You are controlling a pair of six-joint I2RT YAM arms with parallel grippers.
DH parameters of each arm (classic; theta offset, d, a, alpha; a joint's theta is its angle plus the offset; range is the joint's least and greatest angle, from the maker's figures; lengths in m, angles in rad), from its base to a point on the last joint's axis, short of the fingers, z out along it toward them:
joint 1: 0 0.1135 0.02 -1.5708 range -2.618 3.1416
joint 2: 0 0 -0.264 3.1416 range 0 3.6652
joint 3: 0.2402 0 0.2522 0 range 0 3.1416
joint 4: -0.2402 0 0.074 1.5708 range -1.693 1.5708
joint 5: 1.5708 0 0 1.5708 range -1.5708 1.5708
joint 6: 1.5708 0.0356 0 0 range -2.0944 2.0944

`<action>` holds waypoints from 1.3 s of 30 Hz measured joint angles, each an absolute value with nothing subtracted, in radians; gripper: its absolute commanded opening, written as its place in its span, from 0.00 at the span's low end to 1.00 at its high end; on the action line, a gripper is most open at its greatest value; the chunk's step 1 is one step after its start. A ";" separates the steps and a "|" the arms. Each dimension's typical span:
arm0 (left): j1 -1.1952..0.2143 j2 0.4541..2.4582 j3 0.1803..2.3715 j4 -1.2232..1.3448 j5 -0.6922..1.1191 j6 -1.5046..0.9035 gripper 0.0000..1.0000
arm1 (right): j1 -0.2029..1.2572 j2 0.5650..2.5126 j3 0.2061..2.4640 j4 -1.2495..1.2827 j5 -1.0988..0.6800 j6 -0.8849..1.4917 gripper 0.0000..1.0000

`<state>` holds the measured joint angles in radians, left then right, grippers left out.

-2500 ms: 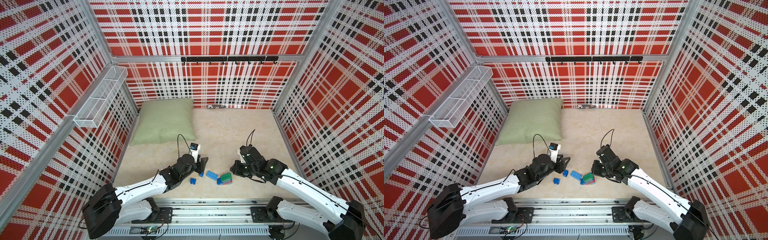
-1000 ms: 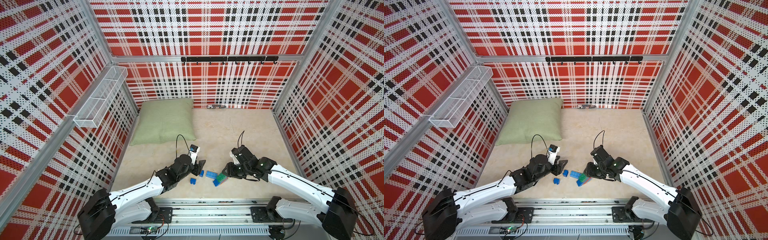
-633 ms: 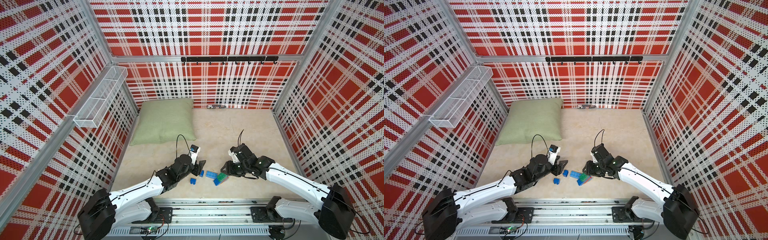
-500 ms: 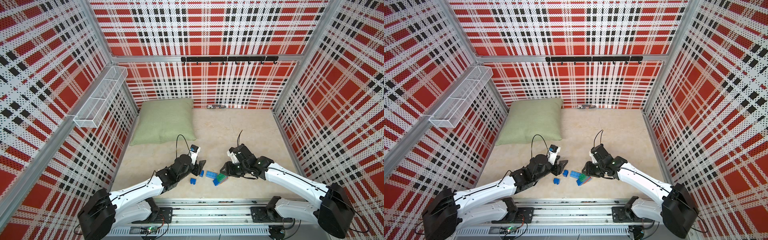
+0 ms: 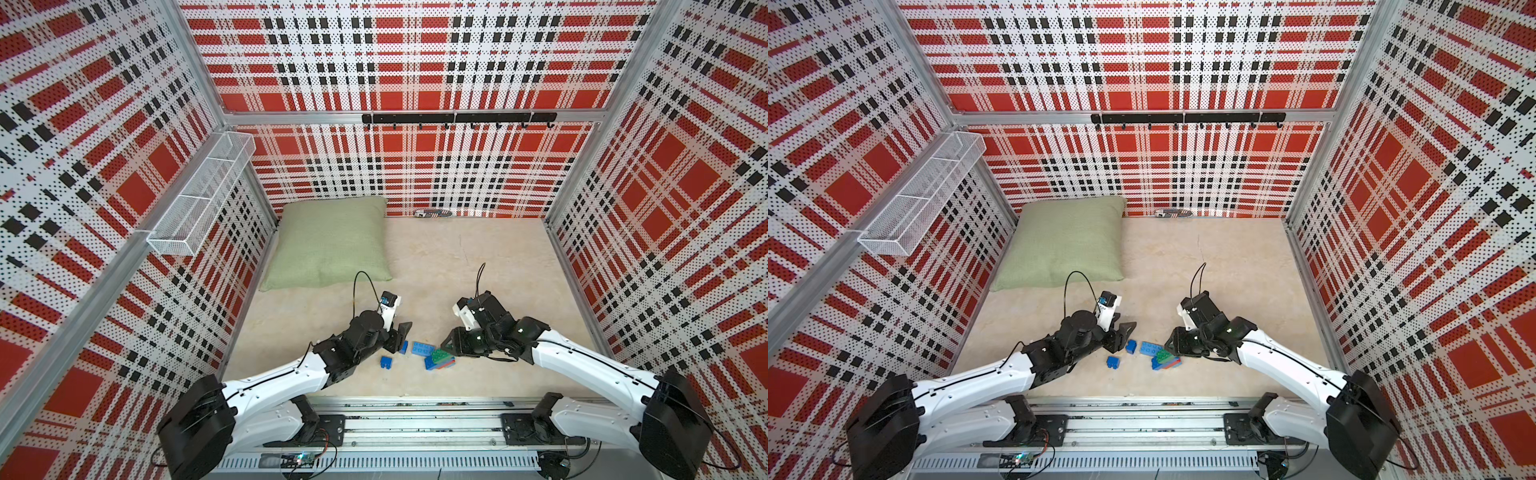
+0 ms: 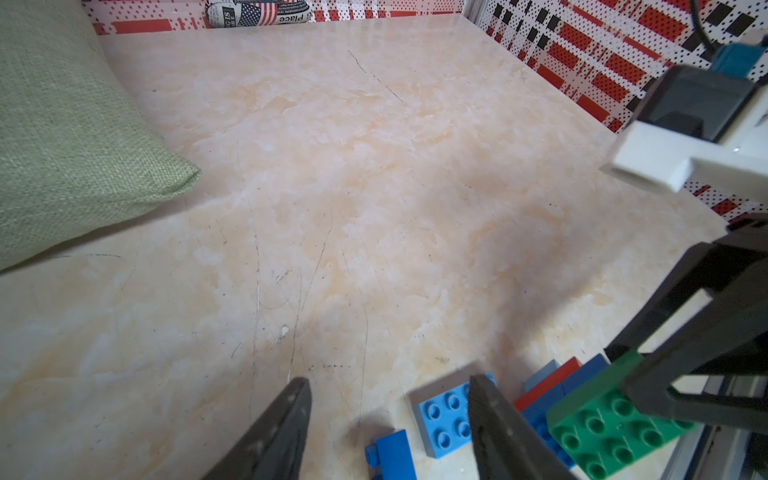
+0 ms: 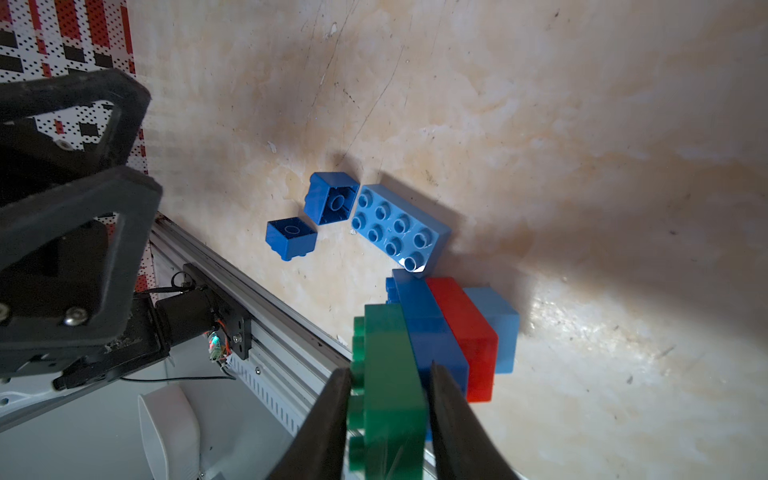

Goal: Assemble a heart with lego
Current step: Adjust the lego brick at the center of the board, then pick up the lego brick from the center of the board.

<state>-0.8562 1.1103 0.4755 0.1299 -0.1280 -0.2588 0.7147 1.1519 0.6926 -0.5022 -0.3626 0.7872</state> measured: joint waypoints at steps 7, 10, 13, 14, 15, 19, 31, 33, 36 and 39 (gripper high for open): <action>-0.856 1.174 0.480 0.141 -0.120 -0.221 0.71 | 0.681 1.142 0.691 -0.501 -0.382 0.777 0.26; -0.856 1.213 0.495 0.139 -0.102 -0.187 0.71 | 0.635 1.123 0.690 -0.507 -0.404 0.772 0.26; -0.859 1.244 0.514 0.141 -0.064 -0.138 0.77 | 0.574 1.098 0.690 -0.526 -0.426 0.752 0.25; -0.862 1.252 0.518 0.142 -0.056 -0.121 0.80 | 0.547 1.090 0.690 -0.536 -0.435 0.744 0.25; -0.866 1.260 0.522 0.141 -0.043 -0.102 0.80 | 0.522 1.082 0.690 -0.545 -0.445 0.735 0.25; -0.888 1.317 0.560 0.133 0.001 -0.022 0.80 | 0.413 1.051 0.690 -0.588 -0.480 0.696 0.25; -1.013 1.541 0.755 -0.055 -0.007 0.056 0.79 | 0.245 1.041 0.690 -0.650 -0.593 0.602 0.26; -1.019 1.563 0.766 -0.091 -0.008 0.056 0.79 | 0.222 1.041 0.686 -0.643 -0.611 0.600 0.26; -1.019 1.581 0.771 -0.136 -0.008 0.054 0.72 | 0.190 1.041 0.660 -0.606 -0.648 0.606 0.26; -1.019 1.606 0.782 -0.176 -0.015 0.052 0.69 | 0.171 1.043 0.625 -0.550 -0.683 0.626 0.27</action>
